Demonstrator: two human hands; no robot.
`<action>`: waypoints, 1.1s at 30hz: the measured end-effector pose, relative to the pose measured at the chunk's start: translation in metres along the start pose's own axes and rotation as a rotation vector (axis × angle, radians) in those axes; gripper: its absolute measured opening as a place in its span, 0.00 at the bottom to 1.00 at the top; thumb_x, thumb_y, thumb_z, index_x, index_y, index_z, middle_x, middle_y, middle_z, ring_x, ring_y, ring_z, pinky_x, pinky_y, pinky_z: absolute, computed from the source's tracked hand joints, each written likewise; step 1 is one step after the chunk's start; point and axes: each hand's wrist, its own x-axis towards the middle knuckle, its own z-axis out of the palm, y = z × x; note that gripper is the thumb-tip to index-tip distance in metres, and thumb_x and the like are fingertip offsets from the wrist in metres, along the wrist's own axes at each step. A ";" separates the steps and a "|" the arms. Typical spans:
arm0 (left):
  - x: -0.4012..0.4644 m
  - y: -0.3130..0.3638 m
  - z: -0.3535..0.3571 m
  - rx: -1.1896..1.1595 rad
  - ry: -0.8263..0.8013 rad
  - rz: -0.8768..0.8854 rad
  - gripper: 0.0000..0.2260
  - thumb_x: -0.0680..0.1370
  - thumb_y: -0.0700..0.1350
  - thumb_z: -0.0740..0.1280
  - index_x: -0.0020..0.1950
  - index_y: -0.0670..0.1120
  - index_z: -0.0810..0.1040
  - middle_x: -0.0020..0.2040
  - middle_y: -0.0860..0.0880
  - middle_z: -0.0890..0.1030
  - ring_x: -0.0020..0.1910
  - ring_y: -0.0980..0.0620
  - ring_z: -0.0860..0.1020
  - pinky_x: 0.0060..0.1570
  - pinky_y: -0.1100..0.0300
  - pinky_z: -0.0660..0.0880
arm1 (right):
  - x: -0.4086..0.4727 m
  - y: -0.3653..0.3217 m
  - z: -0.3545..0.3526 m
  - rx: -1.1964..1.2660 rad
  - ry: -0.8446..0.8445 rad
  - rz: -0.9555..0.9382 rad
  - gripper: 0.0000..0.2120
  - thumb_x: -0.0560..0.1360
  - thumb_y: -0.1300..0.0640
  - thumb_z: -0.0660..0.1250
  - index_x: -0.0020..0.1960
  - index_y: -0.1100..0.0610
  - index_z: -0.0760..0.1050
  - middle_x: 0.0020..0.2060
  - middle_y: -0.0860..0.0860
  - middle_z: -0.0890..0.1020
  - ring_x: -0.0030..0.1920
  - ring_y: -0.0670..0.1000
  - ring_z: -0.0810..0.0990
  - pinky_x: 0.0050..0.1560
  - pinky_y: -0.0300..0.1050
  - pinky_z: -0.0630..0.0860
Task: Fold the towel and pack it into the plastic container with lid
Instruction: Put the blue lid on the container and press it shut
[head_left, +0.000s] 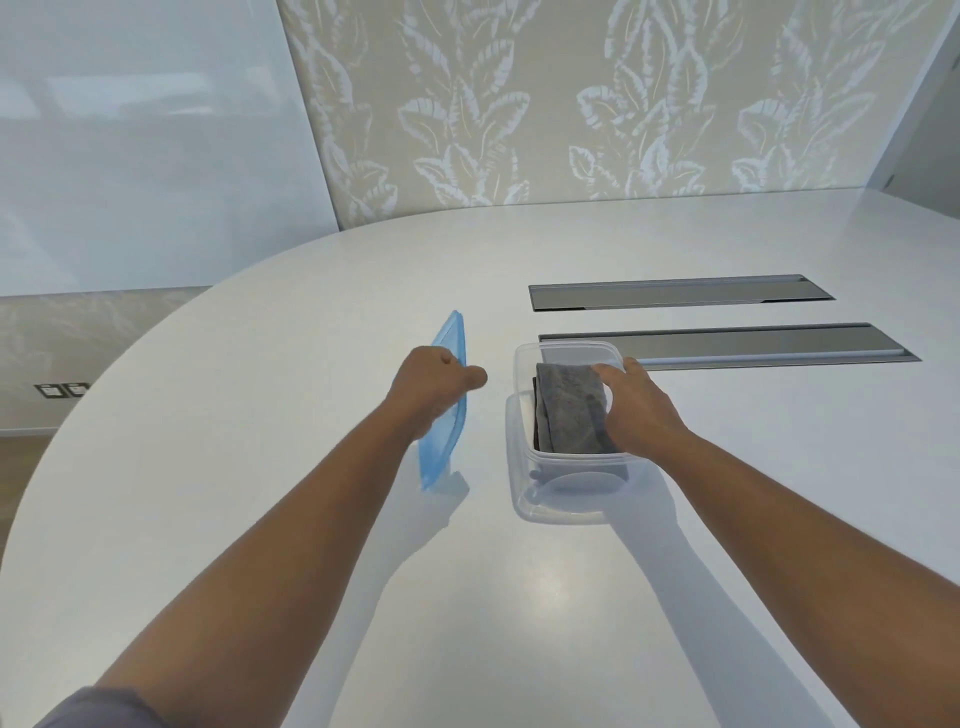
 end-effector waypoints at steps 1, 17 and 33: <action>0.000 0.003 -0.005 -0.020 0.014 0.011 0.16 0.69 0.40 0.74 0.32 0.48 0.66 0.30 0.49 0.67 0.28 0.50 0.64 0.30 0.62 0.63 | 0.000 0.000 0.000 0.005 0.000 -0.006 0.36 0.75 0.71 0.61 0.79 0.48 0.63 0.82 0.53 0.56 0.66 0.65 0.75 0.60 0.54 0.76; -0.025 0.067 -0.034 -0.616 0.010 0.007 0.23 0.62 0.36 0.70 0.57 0.38 0.78 0.55 0.36 0.84 0.47 0.33 0.86 0.46 0.43 0.84 | -0.009 -0.015 0.000 0.115 0.002 0.009 0.35 0.75 0.71 0.61 0.79 0.51 0.63 0.81 0.57 0.60 0.77 0.61 0.65 0.70 0.53 0.68; -0.020 0.029 0.032 -0.669 0.037 -0.131 0.06 0.83 0.39 0.66 0.47 0.42 0.81 0.44 0.45 0.85 0.39 0.46 0.83 0.45 0.51 0.83 | -0.010 -0.034 -0.036 0.978 0.123 0.200 0.11 0.81 0.47 0.65 0.46 0.52 0.80 0.43 0.45 0.83 0.41 0.44 0.79 0.33 0.38 0.72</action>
